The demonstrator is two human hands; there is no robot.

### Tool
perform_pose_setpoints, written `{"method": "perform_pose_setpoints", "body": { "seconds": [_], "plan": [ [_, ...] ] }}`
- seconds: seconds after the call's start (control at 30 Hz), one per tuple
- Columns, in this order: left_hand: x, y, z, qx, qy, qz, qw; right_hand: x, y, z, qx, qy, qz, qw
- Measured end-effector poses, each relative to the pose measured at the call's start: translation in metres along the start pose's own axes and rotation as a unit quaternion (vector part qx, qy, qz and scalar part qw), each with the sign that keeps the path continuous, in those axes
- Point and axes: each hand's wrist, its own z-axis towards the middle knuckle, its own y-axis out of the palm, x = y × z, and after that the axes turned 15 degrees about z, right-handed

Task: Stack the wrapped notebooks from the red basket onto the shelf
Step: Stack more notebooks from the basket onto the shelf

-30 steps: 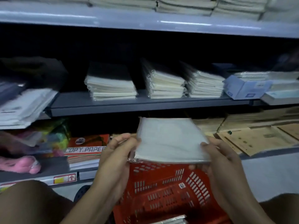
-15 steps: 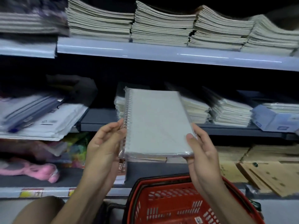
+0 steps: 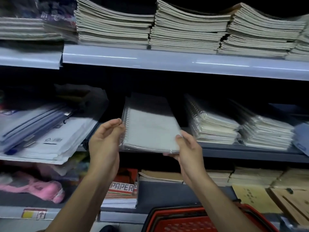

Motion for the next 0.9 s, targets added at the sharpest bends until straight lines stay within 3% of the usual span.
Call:
{"method": "perform_pose_setpoints", "body": {
  "seconds": [0.17,0.3,0.5,0.7,0.9],
  "plan": [
    [-0.005,-0.014,-0.021,-0.006,0.083,0.119,0.989,0.008,-0.018,-0.004,-0.047,0.011,0.087,0.995],
    [-0.027,-0.028,-0.033,-0.029,0.131,0.18,0.974,0.013,-0.036,-0.009,-0.093,0.009,0.067,0.993],
    [-0.039,-0.019,-0.028,0.035,0.198,0.233,0.951,0.014,-0.033,0.002,-0.038,-0.057,0.028,0.997],
    [-0.032,0.003,0.007,0.075,0.174,0.205,0.96,0.009,-0.017,0.029,-0.038,-0.095,-0.002,0.995],
    [-0.031,0.016,0.044,0.105,0.212,0.305,0.922,0.016,-0.009,0.053,-0.028,-0.127,-0.065,0.989]
  ]
}}
